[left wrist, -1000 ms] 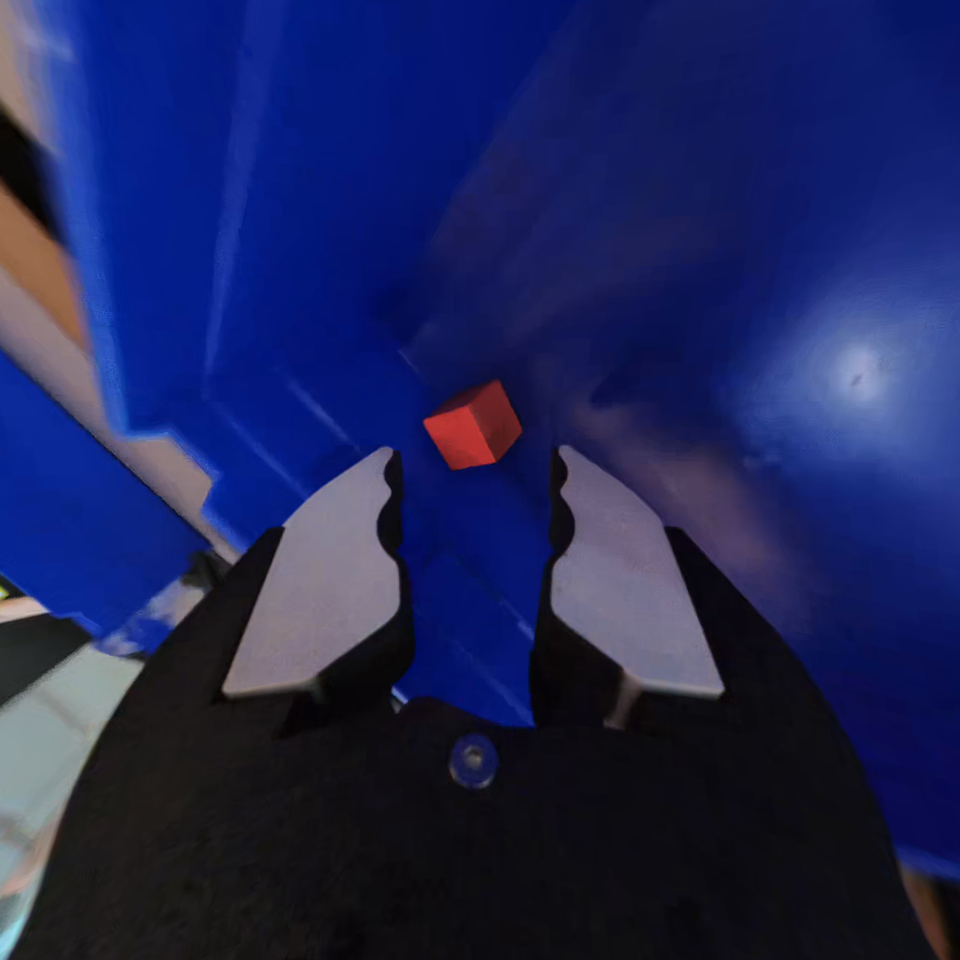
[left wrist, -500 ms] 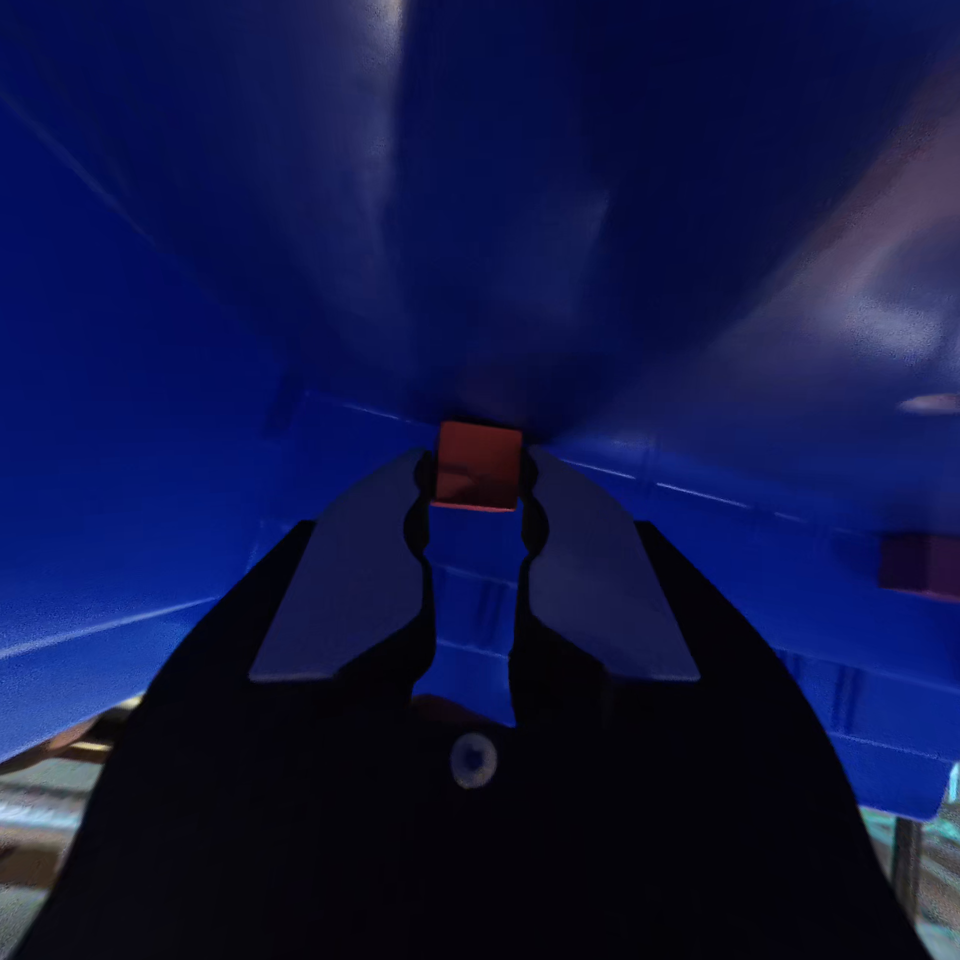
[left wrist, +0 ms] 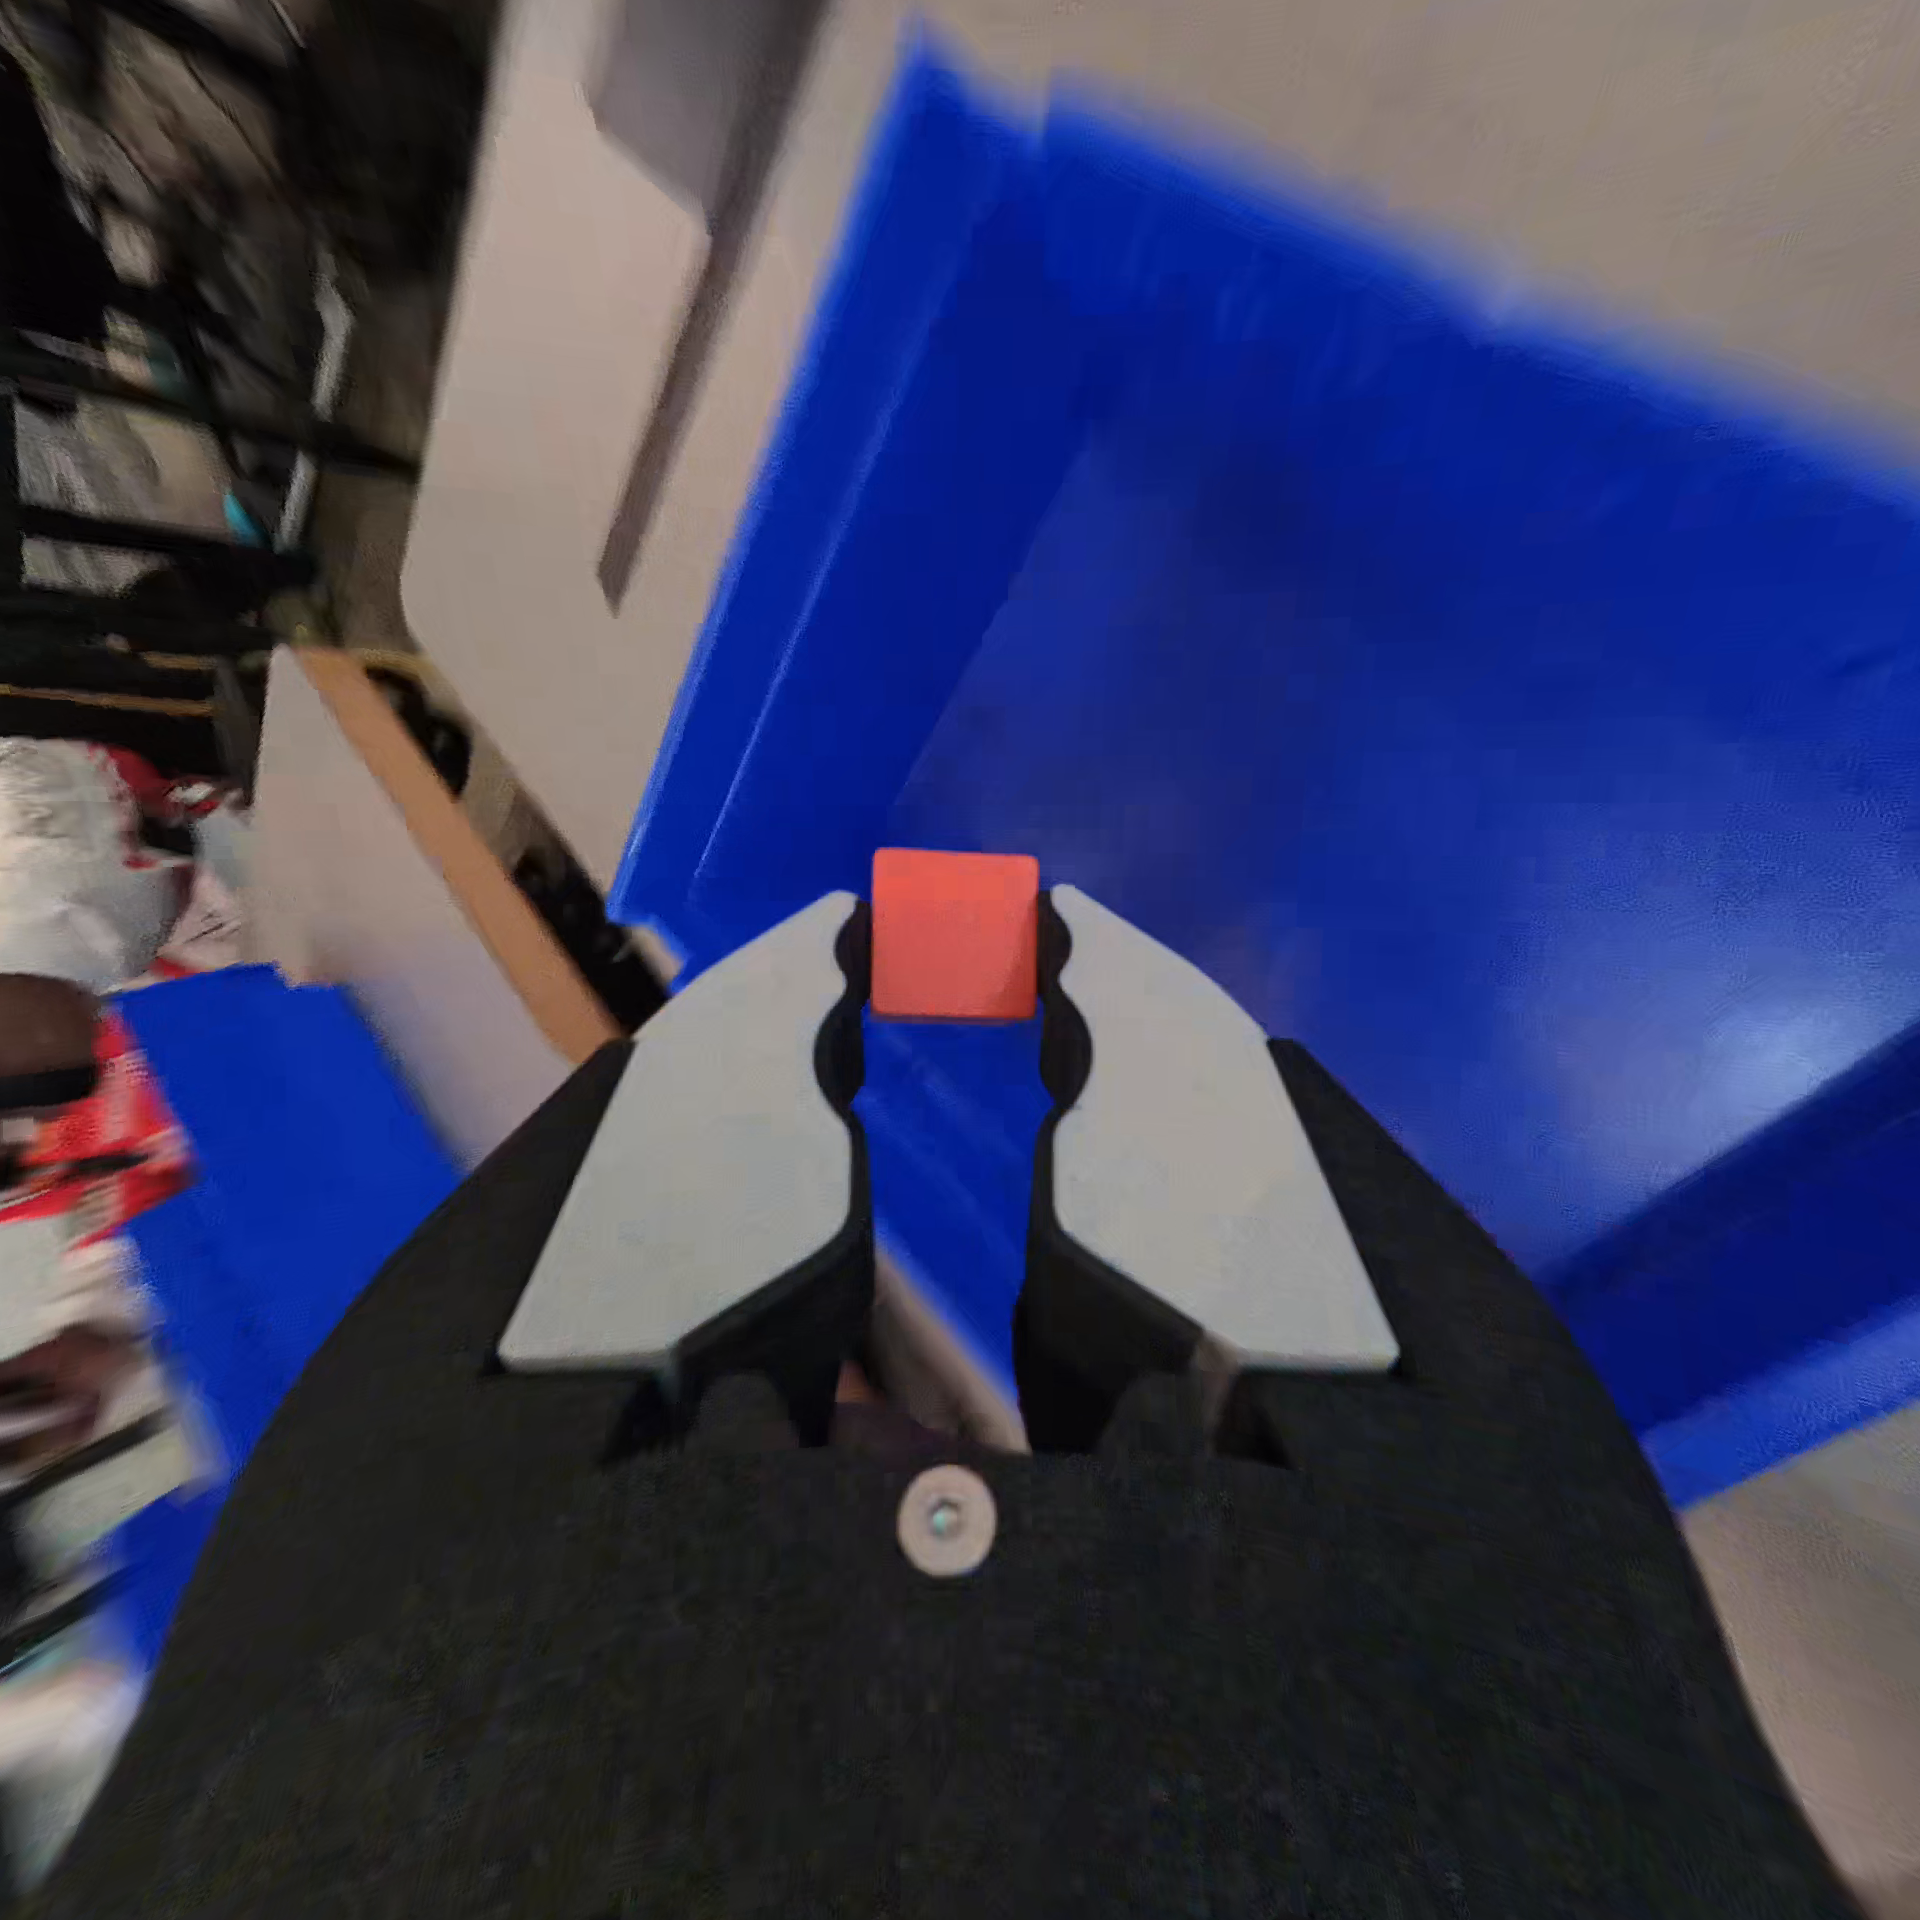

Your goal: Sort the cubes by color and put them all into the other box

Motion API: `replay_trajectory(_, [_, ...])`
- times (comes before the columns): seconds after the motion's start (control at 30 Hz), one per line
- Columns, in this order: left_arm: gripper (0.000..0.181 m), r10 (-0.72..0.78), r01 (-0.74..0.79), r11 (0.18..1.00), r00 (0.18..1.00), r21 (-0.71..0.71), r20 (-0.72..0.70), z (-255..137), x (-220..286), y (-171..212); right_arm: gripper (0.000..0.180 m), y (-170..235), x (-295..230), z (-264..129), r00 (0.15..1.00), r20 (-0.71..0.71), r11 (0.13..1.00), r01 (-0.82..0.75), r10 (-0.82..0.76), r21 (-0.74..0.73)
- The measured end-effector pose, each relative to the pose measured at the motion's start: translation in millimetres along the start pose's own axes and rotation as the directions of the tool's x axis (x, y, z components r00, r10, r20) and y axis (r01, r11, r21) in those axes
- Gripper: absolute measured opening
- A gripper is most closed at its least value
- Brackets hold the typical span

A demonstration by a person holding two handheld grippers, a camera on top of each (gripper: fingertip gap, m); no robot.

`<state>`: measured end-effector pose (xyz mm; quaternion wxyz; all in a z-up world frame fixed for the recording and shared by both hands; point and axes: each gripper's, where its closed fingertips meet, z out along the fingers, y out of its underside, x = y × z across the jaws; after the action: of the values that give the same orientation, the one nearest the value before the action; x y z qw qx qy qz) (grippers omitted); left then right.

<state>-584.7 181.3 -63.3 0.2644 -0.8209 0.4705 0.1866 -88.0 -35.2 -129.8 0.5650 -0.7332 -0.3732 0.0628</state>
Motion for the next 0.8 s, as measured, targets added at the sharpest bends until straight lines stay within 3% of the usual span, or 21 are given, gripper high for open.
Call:
replay_trajectory(0.07, [0.03,-0.154,0.165,0.955,0.986,0.247,-0.067,-29.8,18.4,-23.7,0.016,-0.8,-0.7,-0.4,1.0,0.008,1.0,-0.009,0.009,0.003])
replay_trajectory(0.17, [0.03,-0.303,0.351,0.793,0.936,0.498,-0.177,-63.4,49.5,-44.8,0.016,-2.5,-1.2,0.0,1.0,0.017,1.0,-0.025,0.025,0.006])
replay_trajectory(0.23, [0.03,-0.378,0.442,0.708,0.896,0.551,-0.233,-69.4,68.6,-45.9,0.016,-2.7,0.5,0.4,0.999,0.012,1.0,-0.029,0.029,0.006])
replay_trajectory(0.37, [0.03,-0.429,0.511,0.619,0.856,0.597,-0.288,-72.4,94.9,-45.8,0.016,-0.5,6.6,1.0,0.998,0.002,0.998,-0.058,0.058,0.002])
replay_trajectory(0.5, [0.03,-0.412,0.602,0.507,0.798,0.616,-0.441,-86.1,109.5,-62.2,0.016,-2.9,11.3,2.0,0.993,0.024,0.993,-0.116,0.115,0.023])
replay_trajectory(0.6, [0.029,-0.289,0.729,0.369,0.68,0.577,-0.674,-120.6,133.5,-109.1,0.017,-28.5,6.8,7.3,0.99,0.128,0.99,-0.075,0.059,0.122])
replay_trajectory(0.67, [0.029,-0.188,0.814,0.31,0.558,0.491,-0.808,-144.1,157.6,-153.2,0.026,-61.9,3.4,10.5,0.983,0.181,0.969,-0.006,-0.04,0.247])
replay_trajectory(0.8, [0.029,-0.02,0.923,0.311,0.244,0.225,-0.97,-168.6,216.3,-238.9,0.039,-131.3,10.9,24.6,0.972,0.05,0.868,0.181,-0.229,0.462])
